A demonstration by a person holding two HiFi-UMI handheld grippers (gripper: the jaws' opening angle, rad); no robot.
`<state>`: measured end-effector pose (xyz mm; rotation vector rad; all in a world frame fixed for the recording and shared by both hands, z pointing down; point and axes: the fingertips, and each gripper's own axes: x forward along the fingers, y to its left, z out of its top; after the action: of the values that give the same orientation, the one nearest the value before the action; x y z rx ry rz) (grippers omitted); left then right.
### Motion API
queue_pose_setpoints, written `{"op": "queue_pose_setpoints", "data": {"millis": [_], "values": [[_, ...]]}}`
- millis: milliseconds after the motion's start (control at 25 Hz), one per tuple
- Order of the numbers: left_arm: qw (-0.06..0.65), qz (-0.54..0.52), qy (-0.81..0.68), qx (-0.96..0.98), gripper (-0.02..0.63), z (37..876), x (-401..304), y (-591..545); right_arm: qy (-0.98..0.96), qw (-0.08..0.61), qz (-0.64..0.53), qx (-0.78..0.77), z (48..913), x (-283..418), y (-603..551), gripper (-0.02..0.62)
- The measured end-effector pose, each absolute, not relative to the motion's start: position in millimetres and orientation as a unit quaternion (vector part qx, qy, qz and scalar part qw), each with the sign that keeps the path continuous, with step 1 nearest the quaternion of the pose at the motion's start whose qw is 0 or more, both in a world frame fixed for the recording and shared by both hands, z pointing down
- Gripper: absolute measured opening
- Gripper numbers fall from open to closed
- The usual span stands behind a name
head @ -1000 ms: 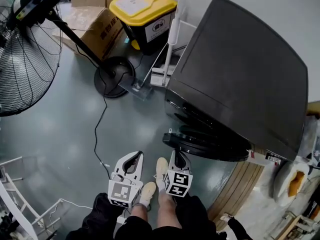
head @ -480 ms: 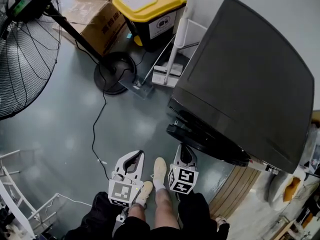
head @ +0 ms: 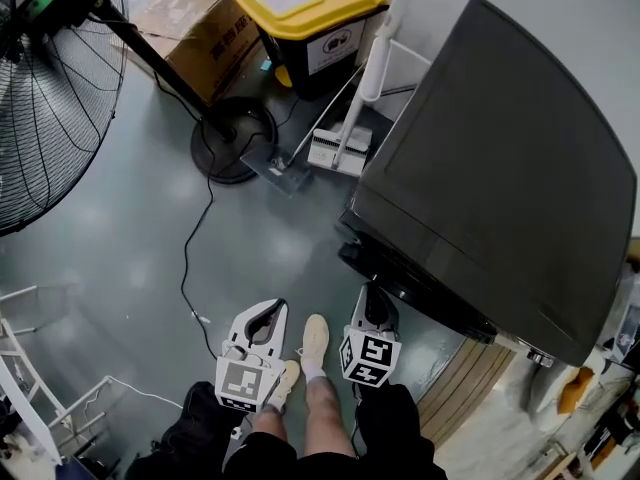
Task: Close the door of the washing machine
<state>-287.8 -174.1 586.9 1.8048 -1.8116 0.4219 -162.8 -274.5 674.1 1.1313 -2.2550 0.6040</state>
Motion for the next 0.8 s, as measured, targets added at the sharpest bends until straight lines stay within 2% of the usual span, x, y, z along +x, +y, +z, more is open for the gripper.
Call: {"op": "queue_pose_setpoints", "data": {"millis": [800], "values": [[0.266, 0.159, -0.681, 0.663, 0.023, 577.3, -286.5, -181.9, -0.848, 0.264, 0.216, 0.406, 671.9, -164.2, -279.1, 0.017]]}}
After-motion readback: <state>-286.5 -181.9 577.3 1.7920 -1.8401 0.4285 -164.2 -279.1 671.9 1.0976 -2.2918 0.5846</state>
